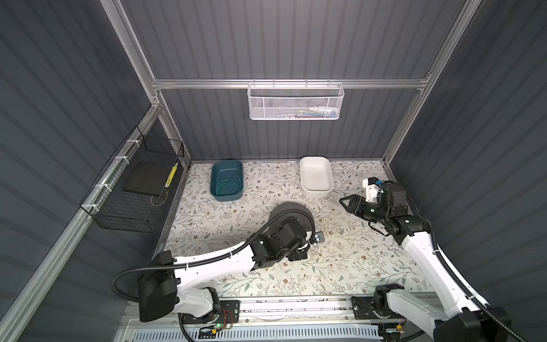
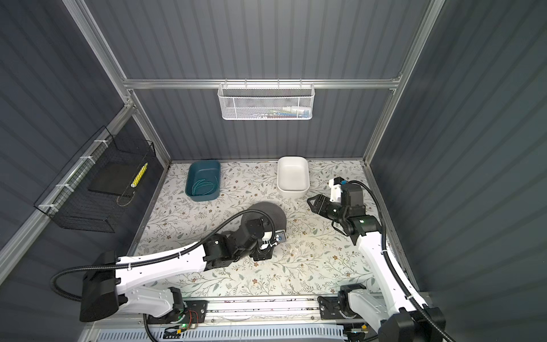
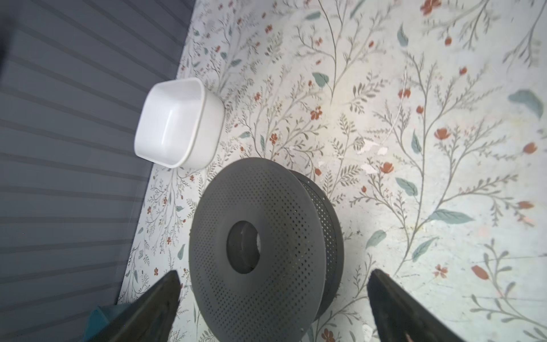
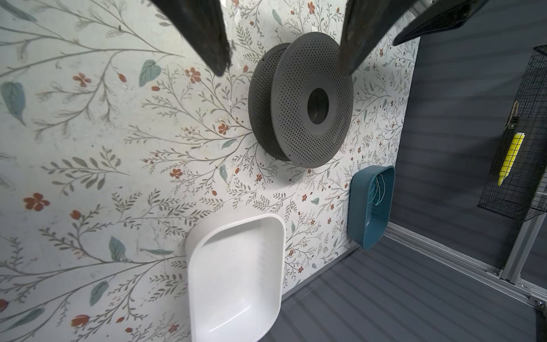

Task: Wrap the cables
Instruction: 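Open the left gripper and release the spool lying flat on the table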

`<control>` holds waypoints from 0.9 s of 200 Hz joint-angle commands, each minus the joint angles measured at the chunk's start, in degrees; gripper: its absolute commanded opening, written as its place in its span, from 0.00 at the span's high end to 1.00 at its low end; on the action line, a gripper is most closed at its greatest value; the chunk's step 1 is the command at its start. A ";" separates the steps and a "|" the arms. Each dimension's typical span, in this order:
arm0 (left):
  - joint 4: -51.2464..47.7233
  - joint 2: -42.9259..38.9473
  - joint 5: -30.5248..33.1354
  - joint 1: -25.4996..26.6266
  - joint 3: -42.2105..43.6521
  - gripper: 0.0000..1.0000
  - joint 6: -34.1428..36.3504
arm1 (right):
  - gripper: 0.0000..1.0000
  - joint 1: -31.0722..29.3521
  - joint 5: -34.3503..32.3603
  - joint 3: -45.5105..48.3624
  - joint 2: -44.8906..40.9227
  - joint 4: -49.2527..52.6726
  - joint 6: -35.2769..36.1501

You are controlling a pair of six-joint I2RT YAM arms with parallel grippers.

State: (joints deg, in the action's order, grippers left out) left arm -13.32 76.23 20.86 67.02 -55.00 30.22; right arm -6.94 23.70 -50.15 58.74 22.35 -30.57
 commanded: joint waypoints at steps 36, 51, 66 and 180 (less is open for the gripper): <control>-2.85 -6.71 -0.50 -0.14 -3.22 0.00 0.06 | 0.29 0.17 -1.78 -2.18 -3.38 2.86 2.08; -2.83 -7.22 0.26 -0.14 -4.04 0.01 -0.55 | 0.20 0.13 -2.45 -2.73 -4.52 2.61 1.82; -3.05 -7.86 0.27 -0.14 -4.72 0.01 -0.26 | 0.11 0.00 -3.82 -3.67 -6.19 2.61 1.56; 10.00 -15.61 11.77 -1.03 5.49 0.01 6.36 | 0.01 -0.40 -14.45 9.74 -18.74 -22.52 -2.73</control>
State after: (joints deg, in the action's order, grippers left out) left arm -4.78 61.45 28.71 66.92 -51.83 34.37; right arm -7.18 10.76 -42.17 40.51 8.29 -32.56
